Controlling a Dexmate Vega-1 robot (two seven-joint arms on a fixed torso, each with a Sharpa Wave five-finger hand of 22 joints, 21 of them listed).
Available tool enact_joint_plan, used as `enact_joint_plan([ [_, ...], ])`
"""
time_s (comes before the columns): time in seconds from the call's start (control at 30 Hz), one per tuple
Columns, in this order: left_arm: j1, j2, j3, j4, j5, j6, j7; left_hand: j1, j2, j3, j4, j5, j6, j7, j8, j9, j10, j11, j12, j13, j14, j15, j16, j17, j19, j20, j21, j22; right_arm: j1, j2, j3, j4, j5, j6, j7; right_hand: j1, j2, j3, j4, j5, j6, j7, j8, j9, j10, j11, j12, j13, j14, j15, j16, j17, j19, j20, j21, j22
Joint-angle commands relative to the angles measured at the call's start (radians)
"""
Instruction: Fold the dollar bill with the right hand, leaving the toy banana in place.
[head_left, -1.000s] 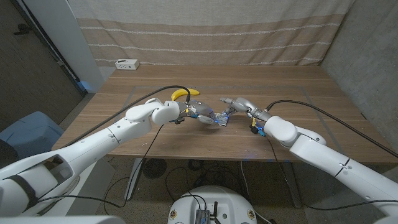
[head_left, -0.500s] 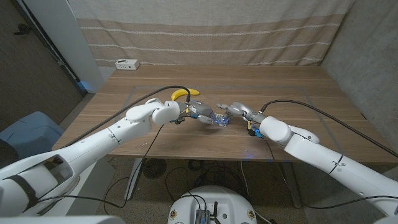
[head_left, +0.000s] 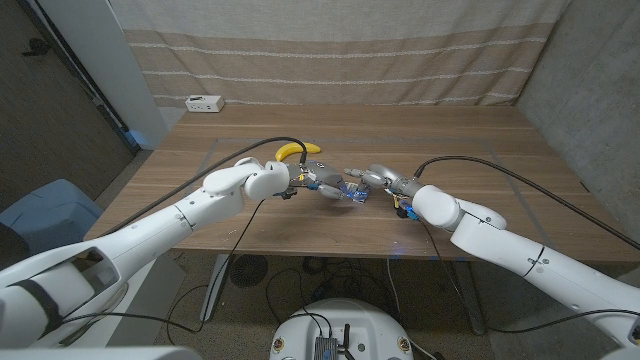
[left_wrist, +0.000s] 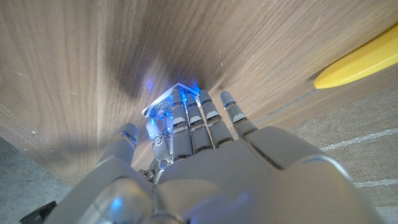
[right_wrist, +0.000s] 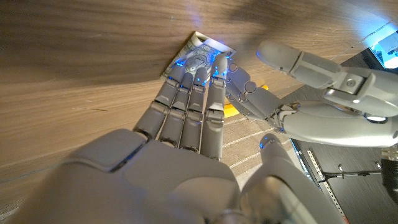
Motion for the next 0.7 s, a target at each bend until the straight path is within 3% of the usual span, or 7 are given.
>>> enact_joint_plan([
  [0.03,-0.018,-0.012,0.009,0.027,-0.009,-0.008,-0.021,-0.008,-0.008,-0.006,0.0,0.007,0.008,0.008,0.004,0.146,0.001,0.0,0.004,0.001,0.009,-0.025,0.004,0.001,0.001,-0.006,-0.003,-0.001,-0.044,-0.051,0.021,-0.1,-0.059,-0.139,-0.058,-0.008,-0.001,-0.001,0.007,0.011,0.037,-0.002,0.006,0.002,0.067,0.034,0.01,-0.001,0.042,-0.005,0.016,0.004,0.02,0.001,-0.003,0.002],
  [0.17,-0.025,-0.017,0.013,0.036,-0.009,-0.01,-0.022,-0.009,-0.009,-0.007,0.0,0.007,0.007,0.007,0.004,0.145,-0.001,0.001,0.003,0.001,0.01,-0.024,0.004,0.001,0.001,-0.006,-0.004,-0.001,-0.079,-0.062,0.055,-0.121,-0.053,-0.111,-0.109,-0.007,-0.002,-0.001,0.007,0.012,0.045,-0.002,0.007,0.002,0.071,0.035,0.01,-0.002,0.047,-0.004,0.017,0.005,0.022,0.002,-0.003,0.002],
  [0.3,-0.031,-0.021,0.017,0.043,-0.009,-0.013,-0.02,-0.01,-0.01,-0.008,0.0,0.007,0.005,0.007,0.003,0.145,-0.002,-0.001,0.002,0.001,0.01,-0.024,0.003,0.001,0.001,-0.006,-0.005,-0.001,-0.151,-0.044,0.144,-0.053,0.052,0.135,-0.189,0.015,0.006,0.011,-0.004,0.017,0.046,0.001,-0.001,0.002,0.059,0.036,-0.002,-0.002,0.023,0.003,0.004,0.006,0.019,0.002,-0.008,0.002],
  [0.37,-0.034,-0.023,0.019,0.046,-0.007,-0.015,-0.018,-0.011,-0.011,-0.008,0.0,0.008,0.004,0.007,0.004,0.145,-0.004,0.0,0.002,0.001,0.011,-0.025,0.003,0.001,0.001,-0.006,-0.005,-0.002,-0.165,-0.022,0.164,0.002,0.087,0.267,-0.211,0.036,0.019,0.026,-0.014,0.018,0.006,0.002,-0.027,0.002,0.019,0.032,-0.028,-0.002,-0.011,0.006,-0.014,0.009,-0.004,0.004,-0.022,0.003],
  [0.53,-0.037,-0.025,0.021,0.049,-0.01,-0.014,-0.019,-0.013,-0.011,-0.009,0.001,0.008,0.003,0.006,0.004,0.145,-0.004,-0.002,0.002,0.001,0.012,-0.026,0.003,0.001,0.001,-0.007,-0.006,-0.002,-0.142,0.025,0.156,0.089,0.112,0.419,-0.189,0.047,0.024,0.034,-0.02,0.016,-0.022,0.001,-0.039,0.002,-0.004,0.035,-0.042,-0.001,-0.04,0.005,-0.03,0.01,-0.022,0.0,-0.033,0.003],
  [0.7,-0.038,-0.026,0.022,0.05,-0.012,-0.01,-0.019,-0.014,-0.011,-0.009,0.001,0.009,0.0,0.006,0.003,0.145,-0.007,0.0,0.001,0.001,0.014,-0.027,0.003,0.001,0.002,-0.007,-0.007,-0.002,-0.098,0.056,0.128,0.143,0.128,0.449,-0.117,0.051,0.025,0.039,-0.021,0.014,-0.043,0.002,-0.046,0.003,-0.026,0.029,-0.054,0.0,-0.064,0.001,-0.043,0.008,-0.028,-0.002,-0.038,0.003],
])
